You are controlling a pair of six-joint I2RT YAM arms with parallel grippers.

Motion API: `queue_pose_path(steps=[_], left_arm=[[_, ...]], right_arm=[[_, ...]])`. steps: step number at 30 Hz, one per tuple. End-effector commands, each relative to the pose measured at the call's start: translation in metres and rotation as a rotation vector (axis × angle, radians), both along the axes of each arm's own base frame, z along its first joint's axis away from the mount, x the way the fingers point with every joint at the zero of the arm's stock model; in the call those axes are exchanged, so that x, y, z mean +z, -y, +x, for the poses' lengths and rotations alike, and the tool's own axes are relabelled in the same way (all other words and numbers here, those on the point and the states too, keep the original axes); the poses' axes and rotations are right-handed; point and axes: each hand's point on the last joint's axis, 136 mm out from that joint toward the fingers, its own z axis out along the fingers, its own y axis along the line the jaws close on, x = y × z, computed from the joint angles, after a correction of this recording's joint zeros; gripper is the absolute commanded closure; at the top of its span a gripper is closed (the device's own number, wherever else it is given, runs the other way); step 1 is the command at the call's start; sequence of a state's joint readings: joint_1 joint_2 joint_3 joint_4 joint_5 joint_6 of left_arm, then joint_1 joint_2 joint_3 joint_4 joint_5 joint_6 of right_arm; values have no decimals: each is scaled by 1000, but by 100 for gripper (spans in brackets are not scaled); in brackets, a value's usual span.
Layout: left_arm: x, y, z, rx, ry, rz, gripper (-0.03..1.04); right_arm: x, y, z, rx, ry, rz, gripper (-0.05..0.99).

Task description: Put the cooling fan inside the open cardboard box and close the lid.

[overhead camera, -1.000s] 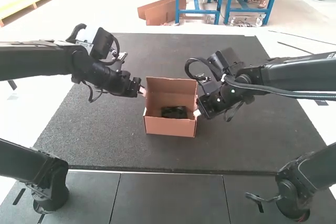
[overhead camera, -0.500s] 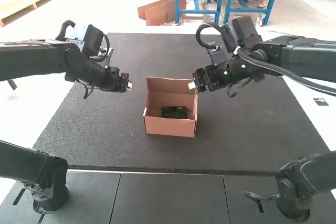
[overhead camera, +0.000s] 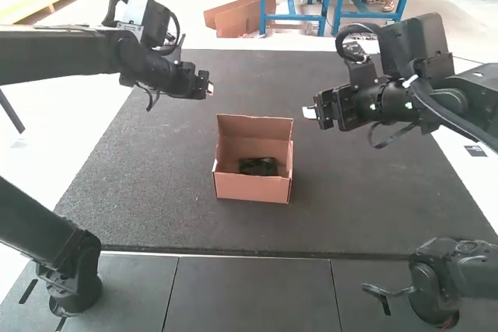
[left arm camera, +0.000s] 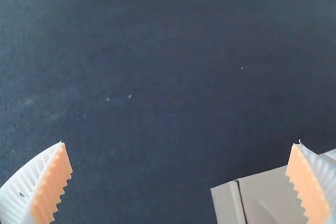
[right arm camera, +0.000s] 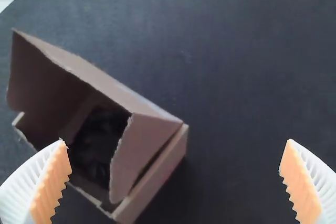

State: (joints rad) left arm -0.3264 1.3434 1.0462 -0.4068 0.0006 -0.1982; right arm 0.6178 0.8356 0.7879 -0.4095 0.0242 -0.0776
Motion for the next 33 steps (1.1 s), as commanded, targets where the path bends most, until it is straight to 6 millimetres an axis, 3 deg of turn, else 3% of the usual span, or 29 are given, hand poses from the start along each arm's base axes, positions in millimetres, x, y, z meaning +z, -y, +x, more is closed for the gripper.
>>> queue_pose_path(steps=[1, 7, 16, 25, 33], left_arm=[[18, 22, 7, -61, 45, -15, 4], [13, 44, 8, -108, 26, -9, 4], [-19, 62, -16, -179, -64, 25, 4], [-53, 76, -48, -252, -151, 66, 4], [-77, 72, -64, -269, -197, 91, 4]], right_arm=[[13, 8, 0, -32, 24, 36, 2], [19, 13, -1, -43, 4, 66, 2], [41, 10, 3, -41, 27, 96, 3], [36, 11, 0, -34, -3, 88, 3], [33, 10, -4, -24, -24, 80, 3]])
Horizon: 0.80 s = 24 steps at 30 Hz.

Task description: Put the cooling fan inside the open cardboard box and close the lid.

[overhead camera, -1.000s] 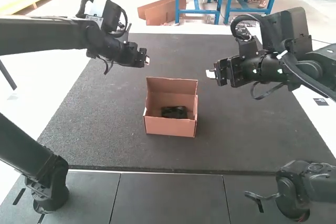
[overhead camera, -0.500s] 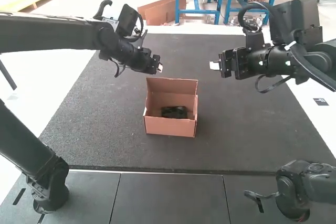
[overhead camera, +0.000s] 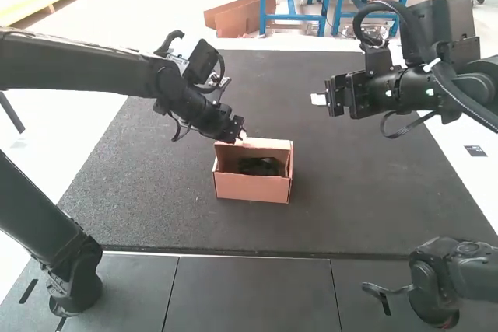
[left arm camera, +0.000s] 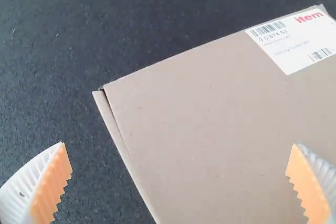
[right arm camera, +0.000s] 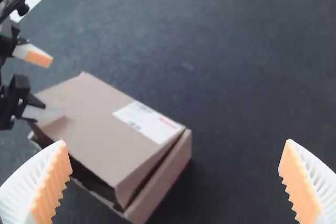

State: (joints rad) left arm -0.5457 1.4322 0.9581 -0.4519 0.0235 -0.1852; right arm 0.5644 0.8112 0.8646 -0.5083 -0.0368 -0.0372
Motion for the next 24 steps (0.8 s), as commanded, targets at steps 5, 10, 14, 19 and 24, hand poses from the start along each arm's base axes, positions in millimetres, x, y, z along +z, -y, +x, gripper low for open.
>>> queue_pose_path(steps=[5, 10, 14, 19, 24], left_arm=[[-19, 6, -19, -57, -14, 16, 4], [-35, 10, -31, -86, -29, 32, 4], [-47, 9, -37, -100, -36, 48, 4], [-54, 4, -40, -107, -37, 69, 4], [-59, 2, -43, -107, -46, 74, 4]], right_arm=[[6, -4, -6, 34, -28, 29, 3], [0, -5, -9, 41, -47, 20, 3], [-3, -4, -9, 41, -54, 18, 3], [-6, -5, -10, 45, -61, 17, 3], [-7, -4, -10, 41, -64, 16, 3]])
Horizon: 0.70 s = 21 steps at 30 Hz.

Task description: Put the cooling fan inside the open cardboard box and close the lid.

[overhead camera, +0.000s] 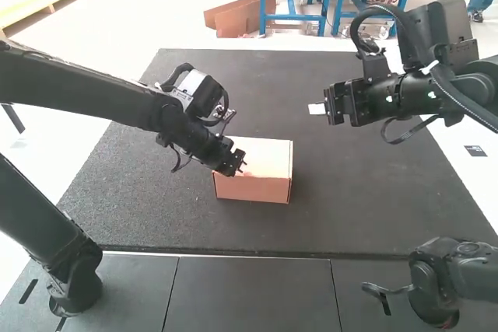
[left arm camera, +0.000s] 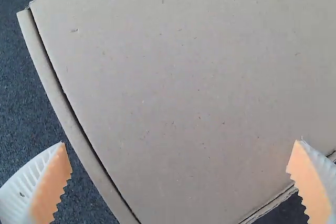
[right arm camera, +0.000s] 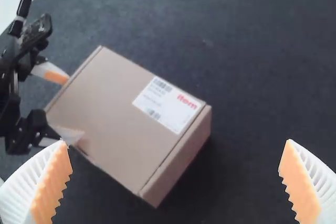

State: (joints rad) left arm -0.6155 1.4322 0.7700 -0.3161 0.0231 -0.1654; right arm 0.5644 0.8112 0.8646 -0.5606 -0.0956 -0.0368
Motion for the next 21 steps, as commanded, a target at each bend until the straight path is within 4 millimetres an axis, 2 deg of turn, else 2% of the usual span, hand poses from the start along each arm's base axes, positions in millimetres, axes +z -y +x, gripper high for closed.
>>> queue_pose_path(steps=[1, 3, 5, 8, 11, 15, 21], left_arm=[[-2, -5, -5, -19, -2, 31, 4], [16, 0, 2, -18, 22, 15, 4], [43, 3, 15, -8, 68, -11, 4], [103, 3, 46, 27, 195, -79, 4], [147, -10, 67, 81, 283, -126, 4], [177, -28, 77, 129, 350, -155, 4], [219, -49, 73, 163, 499, -211, 4]], right_arm=[[4, 0, 2, -6, -2, 18, 3], [3, 1, 2, -9, -3, 19, 3], [5, 0, 3, -9, 2, 22, 3], [3, 0, 4, -16, 1, 23, 3], [6, 1, 10, -34, 30, 29, 3], [14, 8, 25, -103, 95, 35, 3], [26, 21, 43, -193, 179, 51, 3]])
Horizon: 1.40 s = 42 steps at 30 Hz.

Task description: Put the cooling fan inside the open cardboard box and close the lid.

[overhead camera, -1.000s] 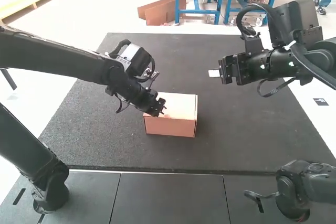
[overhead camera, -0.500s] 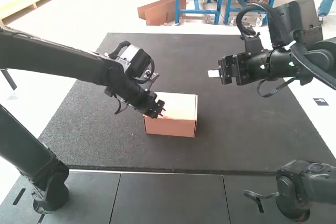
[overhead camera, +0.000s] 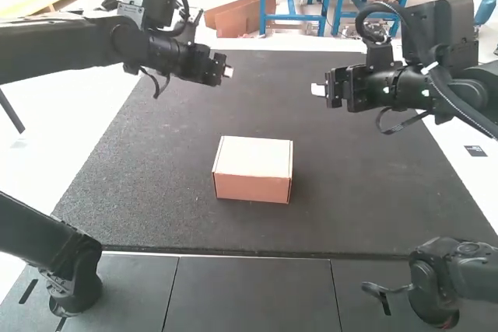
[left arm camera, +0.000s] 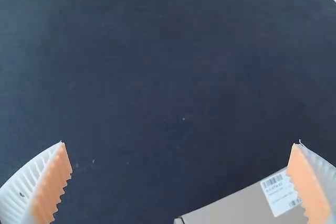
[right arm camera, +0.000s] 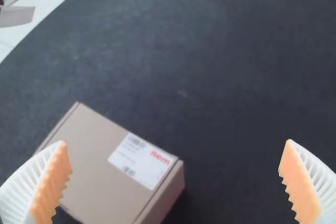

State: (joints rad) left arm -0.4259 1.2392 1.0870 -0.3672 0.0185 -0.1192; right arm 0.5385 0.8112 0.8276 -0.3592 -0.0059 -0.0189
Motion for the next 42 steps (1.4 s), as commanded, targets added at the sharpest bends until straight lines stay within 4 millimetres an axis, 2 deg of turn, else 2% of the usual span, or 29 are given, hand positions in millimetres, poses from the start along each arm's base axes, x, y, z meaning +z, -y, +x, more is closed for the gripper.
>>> queue_pose_path(steps=[1, 7, 9, 17, 20, 26, 30, 34, 38, 41, 42], left_arm=[[31, -15, -6, 18, 117, -23, 4], [84, -42, -24, 63, 431, -117, 4], [92, -52, -35, 81, 516, -145, 4], [74, -93, -62, 186, 619, -145, 4], [65, -105, -69, 217, 655, -117, 4], [36, -130, -79, 318, 661, -65, 4], [14, -134, -89, 327, 667, -66, 4], [-1, -138, -102, 341, 716, -82, 4], [-8, -145, -117, 368, 791, -106, 5], [-12, -149, -129, 382, 840, -121, 5], [-20, -150, -127, 384, 815, -111, 5]], right_arm=[[4, 15, 15, -101, 46, -2, 3], [31, 23, 33, -139, 249, -47, 3], [38, 27, 38, -158, 297, -50, 3], [33, 43, 48, -201, 399, -89, 3], [26, 51, 49, -227, 421, -81, 3], [4, 79, 51, -297, 426, -63, 3], [-7, 101, 49, -359, 441, -26, 3], [-22, 108, 46, -361, 431, -14, 3], [-32, 112, 44, -375, 445, -11, 3], [-46, 119, 43, -395, 420, -18, 3], [-49, 121, 43, -401, 416, -21, 3]])
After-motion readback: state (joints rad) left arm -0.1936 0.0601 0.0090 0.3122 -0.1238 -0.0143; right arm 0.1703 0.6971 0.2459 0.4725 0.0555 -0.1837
